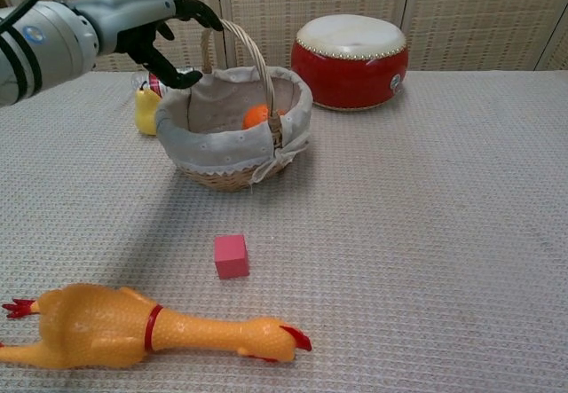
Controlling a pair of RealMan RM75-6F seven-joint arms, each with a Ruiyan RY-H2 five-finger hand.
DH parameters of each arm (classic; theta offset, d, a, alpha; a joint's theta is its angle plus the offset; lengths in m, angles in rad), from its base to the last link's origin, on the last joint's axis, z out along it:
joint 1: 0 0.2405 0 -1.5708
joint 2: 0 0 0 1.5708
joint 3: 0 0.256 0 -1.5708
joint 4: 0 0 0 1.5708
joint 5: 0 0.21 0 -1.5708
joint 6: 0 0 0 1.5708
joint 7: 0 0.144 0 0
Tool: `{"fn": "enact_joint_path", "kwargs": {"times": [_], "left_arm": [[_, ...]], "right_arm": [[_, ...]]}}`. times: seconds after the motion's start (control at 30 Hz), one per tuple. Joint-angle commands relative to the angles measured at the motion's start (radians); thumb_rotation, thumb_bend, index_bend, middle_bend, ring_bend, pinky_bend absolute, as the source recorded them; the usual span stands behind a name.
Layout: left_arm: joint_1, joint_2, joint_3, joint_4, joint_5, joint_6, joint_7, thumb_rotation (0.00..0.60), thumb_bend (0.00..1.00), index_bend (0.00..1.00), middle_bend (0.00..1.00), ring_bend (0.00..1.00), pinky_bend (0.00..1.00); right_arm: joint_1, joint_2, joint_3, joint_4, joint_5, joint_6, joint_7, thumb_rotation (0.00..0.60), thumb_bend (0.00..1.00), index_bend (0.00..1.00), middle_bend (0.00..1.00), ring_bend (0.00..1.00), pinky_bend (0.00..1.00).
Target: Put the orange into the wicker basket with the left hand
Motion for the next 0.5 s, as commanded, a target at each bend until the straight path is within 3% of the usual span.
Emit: {"fn": "enact_joint_path", "kwargs": {"times": [0.03,0.1,0.2,0.33,0.5], "left_arm": [[0.104,0.124,0.066,-0.114,0.099,0.076,-0.053,0.600,0.40,0.00,0.00,0.00,0.14],[0.159,0.180,0.108,-0.157,0.156,0.107,-0.086,0.600,0.40,0.00,0.00,0.00,0.13],[0.268,0.270,0.230,-0.178,0.316,0.163,-0.134,0.600,0.40,0.00,0.00,0.00,0.13],[0.404,0.313,0.381,-0.115,0.536,0.279,-0.184,0.600,0.40,0.00,0.00,0.00,0.12],[0.560,0.320,0.491,-0.002,0.680,0.422,-0.278,0.600,0.40,0.00,0.00,0.00,0.12]], "right_arm": [[-0.002,0.001,-0.001,0.001,-0.003,0.004,-0.001,0.600,0.03,0.00,0.00,0.00,0.00],[-0.003,0.003,-0.003,0.001,-0.006,0.006,-0.002,0.600,0.03,0.00,0.00,0.00,0.00],[-0.003,0.008,-0.008,0.002,-0.014,0.004,-0.011,0.600,0.03,0.00,0.00,0.00,0.00],[-0.003,0.008,-0.012,-0.003,-0.023,0.007,-0.018,0.600,0.03,0.00,0.00,0.00,0.00],[-0.003,0.000,-0.017,-0.003,-0.037,0.012,-0.037,0.600,0.03,0.00,0.00,0.00,0.00]]}}
